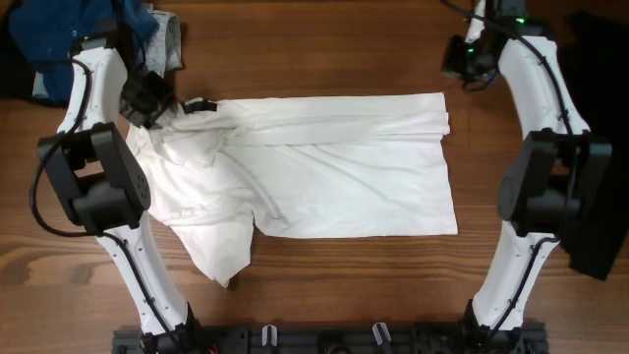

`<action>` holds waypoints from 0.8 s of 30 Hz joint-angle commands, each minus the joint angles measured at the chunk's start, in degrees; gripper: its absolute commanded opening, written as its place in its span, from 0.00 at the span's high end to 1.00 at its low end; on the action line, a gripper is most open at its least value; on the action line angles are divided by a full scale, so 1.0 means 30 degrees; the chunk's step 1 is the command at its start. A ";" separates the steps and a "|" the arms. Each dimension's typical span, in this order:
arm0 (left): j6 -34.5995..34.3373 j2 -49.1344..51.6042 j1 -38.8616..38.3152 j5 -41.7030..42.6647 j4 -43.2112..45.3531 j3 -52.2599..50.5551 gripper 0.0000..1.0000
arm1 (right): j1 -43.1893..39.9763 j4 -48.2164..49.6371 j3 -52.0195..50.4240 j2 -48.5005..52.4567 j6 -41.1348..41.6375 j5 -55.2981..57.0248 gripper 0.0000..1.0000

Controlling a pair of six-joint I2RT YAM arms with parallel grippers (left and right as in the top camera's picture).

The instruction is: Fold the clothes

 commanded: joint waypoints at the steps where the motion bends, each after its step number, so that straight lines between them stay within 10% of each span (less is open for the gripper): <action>1: 0.0364 -0.0634 -0.0036 -0.0372 -0.0634 -0.0102 0.40 | 0.0976 -0.0066 -0.0801 0.0321 -0.0255 -0.0903 0.96; 19: 0.0364 -0.0634 -0.0044 -0.0619 -0.1042 -0.0102 0.33 | 0.1654 0.0845 -0.3162 0.2018 0.0991 0.0284 0.96; 24: 0.0364 -0.0634 -0.0066 -0.0590 -0.1020 -0.0102 0.15 | 0.1603 0.0984 -0.3184 0.2608 0.1217 0.1916 0.96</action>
